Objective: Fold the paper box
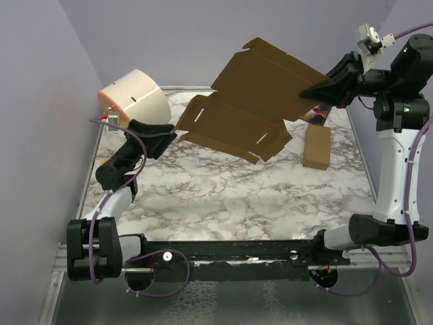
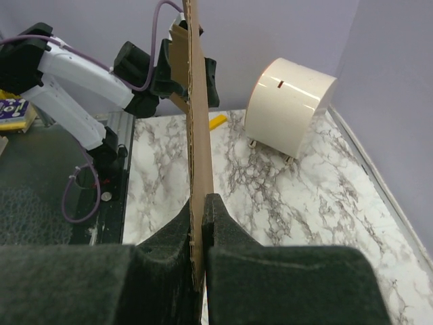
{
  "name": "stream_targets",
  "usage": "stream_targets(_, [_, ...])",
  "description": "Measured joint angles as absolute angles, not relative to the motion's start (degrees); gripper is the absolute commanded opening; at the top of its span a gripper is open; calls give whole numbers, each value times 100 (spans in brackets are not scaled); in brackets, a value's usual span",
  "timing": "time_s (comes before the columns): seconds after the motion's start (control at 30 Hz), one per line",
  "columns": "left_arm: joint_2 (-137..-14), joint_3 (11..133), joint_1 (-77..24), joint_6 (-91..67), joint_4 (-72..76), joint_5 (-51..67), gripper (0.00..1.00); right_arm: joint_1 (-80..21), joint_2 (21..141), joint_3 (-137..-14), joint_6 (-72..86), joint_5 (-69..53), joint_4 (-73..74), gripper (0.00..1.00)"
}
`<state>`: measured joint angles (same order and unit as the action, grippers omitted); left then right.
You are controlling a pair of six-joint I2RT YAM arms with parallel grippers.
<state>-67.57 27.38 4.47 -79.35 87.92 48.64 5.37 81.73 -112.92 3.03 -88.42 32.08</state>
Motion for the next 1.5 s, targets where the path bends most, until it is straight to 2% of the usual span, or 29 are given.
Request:
stream_targets(0.37, [-6886, 3037, -67, -7953, 8792, 5059, 70, 537, 8088, -11028, 631, -8844, 2818, 1])
stream_targets(0.73, [-7078, 3037, -228, -7870, 8792, 5249, 59, 537, 8040, -11000, 694, -8847, 2731, 1])
stream_targets(1.2, [-7354, 3234, -447, -7784, 8794, 5299, 38, 537, 7948, -10731, 880, -8879, 2480, 1])
stream_targets(1.33, [-7382, 3284, -502, -7760, 8796, 5315, 23, 537, 7933, -10678, 921, -8882, 2397, 1])
stream_targets(1.43, [-7395, 3293, -528, -7741, 8796, 5321, 17, 537, 7931, -10674, 941, -8882, 2373, 1])
stream_targets(1.5, [-7395, 3295, -532, -7743, 8796, 5325, 9, 537, 7929, -10674, 945, -8882, 2351, 1])
